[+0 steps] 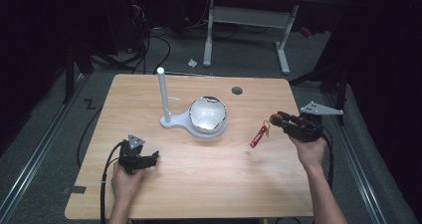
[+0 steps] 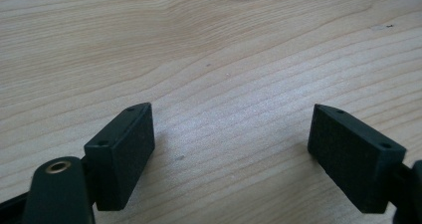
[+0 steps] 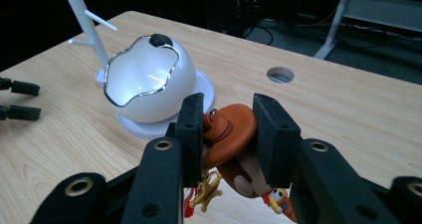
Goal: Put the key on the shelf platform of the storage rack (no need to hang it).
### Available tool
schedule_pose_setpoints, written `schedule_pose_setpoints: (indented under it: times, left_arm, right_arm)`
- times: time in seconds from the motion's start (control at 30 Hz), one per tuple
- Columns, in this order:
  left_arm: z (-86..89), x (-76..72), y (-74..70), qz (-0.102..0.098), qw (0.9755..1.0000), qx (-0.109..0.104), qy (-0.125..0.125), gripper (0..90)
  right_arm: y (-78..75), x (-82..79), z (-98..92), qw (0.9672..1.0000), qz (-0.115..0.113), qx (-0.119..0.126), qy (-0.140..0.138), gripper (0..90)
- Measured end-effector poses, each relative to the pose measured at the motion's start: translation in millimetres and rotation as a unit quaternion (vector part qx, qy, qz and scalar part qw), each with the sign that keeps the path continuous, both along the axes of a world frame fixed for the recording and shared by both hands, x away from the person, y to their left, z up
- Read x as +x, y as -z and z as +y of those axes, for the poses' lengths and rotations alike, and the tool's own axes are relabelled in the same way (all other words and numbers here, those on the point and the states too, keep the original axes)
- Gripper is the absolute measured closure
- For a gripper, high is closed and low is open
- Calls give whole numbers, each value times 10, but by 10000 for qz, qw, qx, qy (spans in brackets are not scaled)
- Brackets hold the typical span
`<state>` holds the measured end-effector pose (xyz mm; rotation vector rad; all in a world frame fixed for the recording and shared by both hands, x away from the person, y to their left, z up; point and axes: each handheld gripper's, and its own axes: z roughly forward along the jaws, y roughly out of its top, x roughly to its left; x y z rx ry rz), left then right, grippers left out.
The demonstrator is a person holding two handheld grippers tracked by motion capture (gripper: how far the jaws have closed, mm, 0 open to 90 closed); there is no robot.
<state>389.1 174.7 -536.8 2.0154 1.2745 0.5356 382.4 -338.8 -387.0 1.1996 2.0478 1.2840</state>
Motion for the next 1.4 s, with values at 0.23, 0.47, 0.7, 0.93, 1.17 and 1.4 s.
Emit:
schedule_pose_setpoints:
  times: [0.23, 0.47, 0.7, 0.93, 1.17, 1.4]
  left_arm:
    - [0, 0, 0, 0, 10000, 0, 0, 188]
    - [-1, 0, 1, -6, 10000, 0, -5, 188]
    - [-1, 0, 1, -6, 10000, 0, -5, 188]
    - [1, 0, 0, 3, 10000, 4, 4, 187]
    - [1, -1, -1, 5, 10000, 5, 5, 187]
    - [1, -1, -1, 4, 10000, 7, 6, 187]
  right_arm:
    - [-52, 34, 112, 9999, -55, -6, -159, 675]
    - [-78, 96, 269, 9993, -58, -27, -360, 675]
    - [-148, 160, 436, 9981, -77, 52, -611, 675]
    - [-226, 235, 590, 9967, -83, 72, -808, 675]
    - [-336, 319, 758, 9941, -117, 208, -1057, 675]
    - [-445, 410, 917, 9923, -151, 256, -1205, 675]
